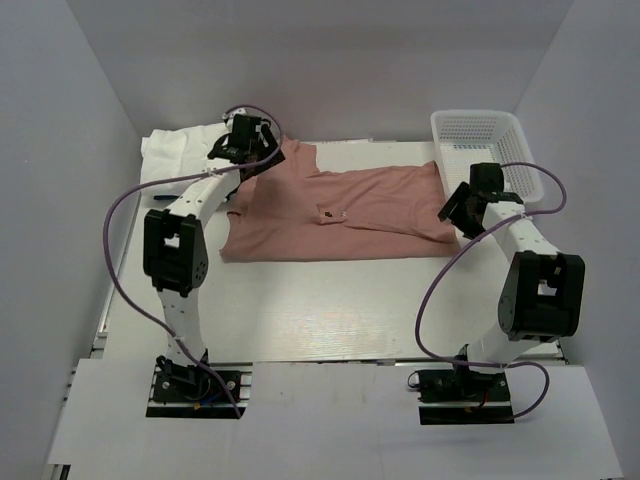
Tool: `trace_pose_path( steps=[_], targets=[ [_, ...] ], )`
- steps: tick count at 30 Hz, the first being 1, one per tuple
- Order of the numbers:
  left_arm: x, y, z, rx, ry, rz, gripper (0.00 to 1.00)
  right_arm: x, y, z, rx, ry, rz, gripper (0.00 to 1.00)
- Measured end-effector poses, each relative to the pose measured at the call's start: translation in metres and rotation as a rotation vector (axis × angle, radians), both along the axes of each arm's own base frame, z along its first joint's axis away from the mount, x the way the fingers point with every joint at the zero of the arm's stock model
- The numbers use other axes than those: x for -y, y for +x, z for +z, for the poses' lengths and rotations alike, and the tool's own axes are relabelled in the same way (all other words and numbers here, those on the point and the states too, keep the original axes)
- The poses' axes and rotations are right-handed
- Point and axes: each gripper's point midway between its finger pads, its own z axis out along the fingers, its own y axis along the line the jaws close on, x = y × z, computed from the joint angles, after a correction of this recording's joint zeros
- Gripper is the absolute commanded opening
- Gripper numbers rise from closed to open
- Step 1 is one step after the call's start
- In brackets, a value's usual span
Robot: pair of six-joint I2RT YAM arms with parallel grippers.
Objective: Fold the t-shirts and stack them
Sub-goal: Fold the flattened tshirt in 1/3 of the way
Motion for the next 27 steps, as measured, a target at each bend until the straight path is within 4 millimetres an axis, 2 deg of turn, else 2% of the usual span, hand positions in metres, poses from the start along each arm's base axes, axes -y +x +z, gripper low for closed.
trace_pose_path(
  steps=[1, 3, 5, 9, 12, 13, 17, 19, 24, 27],
  targets=[
    [0.001, 0.011, -0.003, -0.006, 0.008, -0.003, 1.0, 0.001, 0.0, 0.001, 0.001, -0.003, -0.002, 0.89],
    [0.002, 0.027, -0.011, -0.023, 0.016, -0.004, 1.0, -0.001, 0.001, 0.004, 0.008, -0.008, 0.009, 0.89],
    [0.0, 0.029, -0.021, -0.057, 0.028, -0.01, 1.0, -0.003, -0.001, 0.009, 0.013, -0.008, 0.02, 0.89],
    [-0.007, 0.001, -0.04, -0.14, 0.041, -0.027, 1.0, -0.014, -0.013, 0.029, 0.061, 0.001, 0.057, 0.91],
    [-0.01, -0.036, -0.049, -0.186, 0.034, -0.048, 1.0, -0.033, -0.022, 0.041, 0.097, 0.009, 0.129, 0.91],
    [-0.009, -0.055, -0.052, -0.208, 0.022, -0.059, 1.0, -0.039, -0.024, 0.04, 0.098, 0.013, 0.154, 0.91],
    [-0.004, -0.097, -0.046, -0.199, -0.055, -0.069, 1.0, -0.065, -0.028, 0.021, 0.048, 0.025, 0.261, 0.91],
    [-0.005, -0.108, -0.048, -0.199, -0.074, -0.065, 1.0, -0.075, -0.026, 0.006, 0.016, 0.025, 0.302, 0.91],
    [-0.008, -0.122, -0.073, -0.245, -0.088, -0.046, 1.0, -0.093, -0.023, -0.037, -0.076, 0.024, 0.359, 0.91],
    [-0.011, -0.129, -0.095, -0.3, -0.09, -0.037, 1.0, -0.099, -0.017, -0.053, -0.085, 0.021, 0.368, 0.91]
  ],
)
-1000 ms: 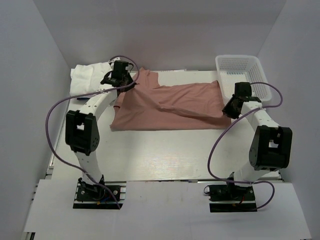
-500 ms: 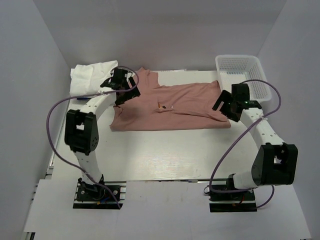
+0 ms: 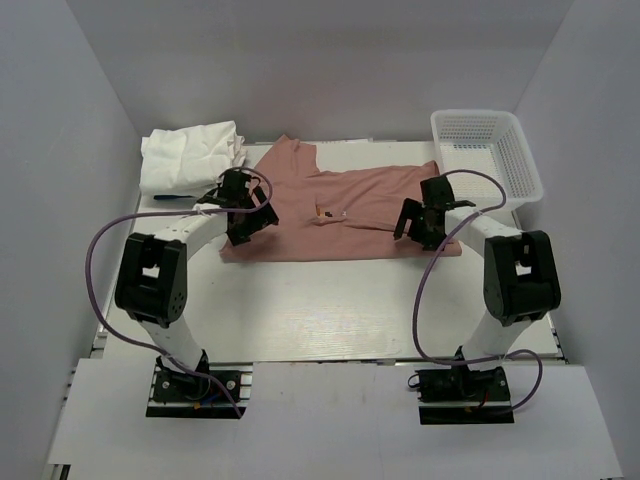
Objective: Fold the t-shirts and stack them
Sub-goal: Fold the flattened tshirt in 1/3 of the way
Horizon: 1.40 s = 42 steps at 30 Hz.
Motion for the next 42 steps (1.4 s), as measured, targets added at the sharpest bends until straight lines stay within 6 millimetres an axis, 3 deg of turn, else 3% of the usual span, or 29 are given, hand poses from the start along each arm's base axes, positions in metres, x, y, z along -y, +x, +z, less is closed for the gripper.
trace_pose_path(
  steps=[4, 8, 12, 21, 25, 32, 36, 39, 42],
  targets=[
    [-0.001, -0.003, -0.025, -0.056, 0.013, 0.0, 1.0, 0.0, 0.017, -0.013, 0.02, -0.023, -0.015, 0.91],
    [-0.003, -0.009, -0.04, -0.088, 0.026, 0.0, 1.0, 0.0, 0.041, -0.009, 0.068, -0.048, -0.032, 0.91],
    [-0.004, -0.008, -0.041, -0.082, 0.029, 0.0, 1.0, -0.001, 0.061, -0.007, 0.09, -0.058, -0.041, 0.91],
    [-0.007, -0.005, -0.041, -0.069, 0.05, 0.005, 1.0, -0.001, 0.067, -0.007, 0.077, -0.075, -0.034, 0.91],
    [-0.008, -0.005, -0.042, -0.066, 0.058, 0.006, 1.0, -0.001, 0.09, -0.014, 0.087, -0.107, -0.037, 0.91],
    [-0.011, -0.005, -0.042, -0.06, 0.071, 0.005, 1.0, 0.001, 0.123, 0.005, 0.164, -0.158, -0.042, 0.91],
    [-0.012, -0.007, -0.042, -0.052, 0.074, 0.002, 1.0, -0.004, 0.115, 0.022, 0.208, -0.142, -0.01, 0.91],
    [-0.012, -0.007, -0.042, -0.047, 0.073, 0.001, 1.0, -0.009, 0.084, 0.026, 0.207, -0.116, 0.022, 0.91],
    [-0.012, -0.008, -0.042, -0.033, 0.07, -0.001, 1.0, -0.013, 0.059, 0.015, 0.17, -0.103, 0.051, 0.91]
  ],
)
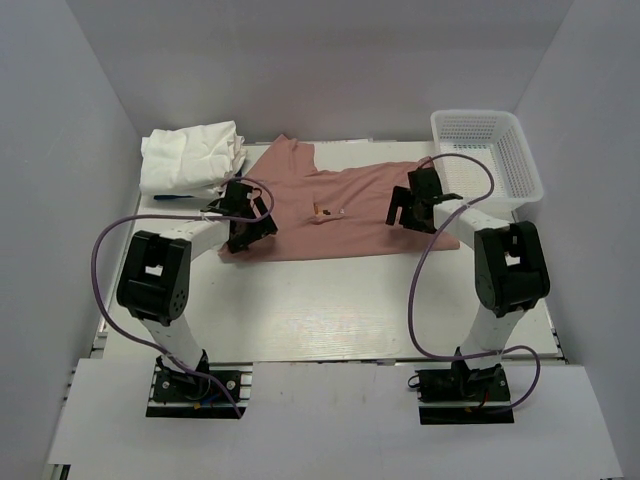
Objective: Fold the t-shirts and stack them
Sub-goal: Fold the flattened tshirt in 1/3 of the way
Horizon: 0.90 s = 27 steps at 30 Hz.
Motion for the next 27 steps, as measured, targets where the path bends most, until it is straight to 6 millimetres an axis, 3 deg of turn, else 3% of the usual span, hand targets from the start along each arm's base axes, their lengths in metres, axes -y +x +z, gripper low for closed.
trace_pose_path(
  steps=[5, 10, 12, 17, 21, 24, 27],
  targets=[
    [-0.001, -0.008, 0.0, 0.021, -0.015, 0.002, 1.0, 0.003, -0.027, -0.033, -0.076, -0.007, 0.007, 0.91],
    [-0.003, -0.031, 0.0, 0.017, -0.044, 0.019, 1.0, 0.002, -0.031, -0.032, -0.041, 0.018, -0.008, 0.91],
    [-0.004, -0.045, 0.0, 0.005, -0.06, 0.029, 0.98, 0.003, -0.046, -0.032, -0.027, 0.042, -0.01, 0.91],
    [-0.01, -0.1, 0.0, -0.048, -0.101, 0.066, 0.98, 0.004, -0.12, -0.029, -0.057, 0.128, -0.011, 0.91],
    [-0.024, -0.171, -0.003, -0.151, -0.125, 0.123, 0.98, 0.009, -0.195, -0.028, -0.115, 0.185, -0.021, 0.91],
    [-0.023, -0.218, -0.001, -0.22, -0.179, 0.137, 1.0, 0.011, -0.232, -0.025, -0.135, 0.232, -0.011, 0.91],
    [-0.018, -0.242, 0.016, -0.237, -0.245, 0.136, 1.0, 0.007, -0.251, -0.015, -0.146, 0.273, 0.011, 0.91]
  ],
)
